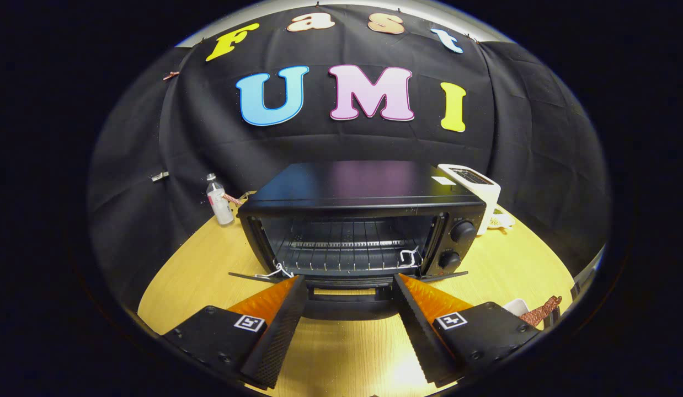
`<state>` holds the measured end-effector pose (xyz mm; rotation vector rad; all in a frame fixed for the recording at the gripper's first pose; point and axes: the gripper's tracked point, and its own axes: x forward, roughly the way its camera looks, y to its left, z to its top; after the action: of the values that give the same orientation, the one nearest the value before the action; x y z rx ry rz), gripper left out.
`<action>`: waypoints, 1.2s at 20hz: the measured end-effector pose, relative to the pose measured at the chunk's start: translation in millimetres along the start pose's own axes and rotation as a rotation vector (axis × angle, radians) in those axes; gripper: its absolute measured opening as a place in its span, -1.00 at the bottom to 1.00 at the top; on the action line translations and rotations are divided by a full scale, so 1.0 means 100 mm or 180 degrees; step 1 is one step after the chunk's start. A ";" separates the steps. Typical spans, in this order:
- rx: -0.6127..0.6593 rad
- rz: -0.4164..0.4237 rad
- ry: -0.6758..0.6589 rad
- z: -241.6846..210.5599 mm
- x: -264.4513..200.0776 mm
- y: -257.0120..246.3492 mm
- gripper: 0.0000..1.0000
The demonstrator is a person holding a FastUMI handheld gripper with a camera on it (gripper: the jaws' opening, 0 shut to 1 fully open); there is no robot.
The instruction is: Open the toaster oven, put the food inside, and close the toaster oven door.
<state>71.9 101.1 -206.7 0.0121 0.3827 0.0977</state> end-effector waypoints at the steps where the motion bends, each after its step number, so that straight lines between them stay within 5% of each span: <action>1: -0.0027 0.0003 0.0017 -0.05 -0.02 0.00 0.92; 15: -0.0342 0.0131 0.0516 -1.12 -0.09 -0.06 0.91; 24: -0.0268 0.0387 0.0468 -0.87 -0.59 -0.26 0.95</action>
<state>-13.0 68.4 -266.4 -0.0554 0.5244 0.2358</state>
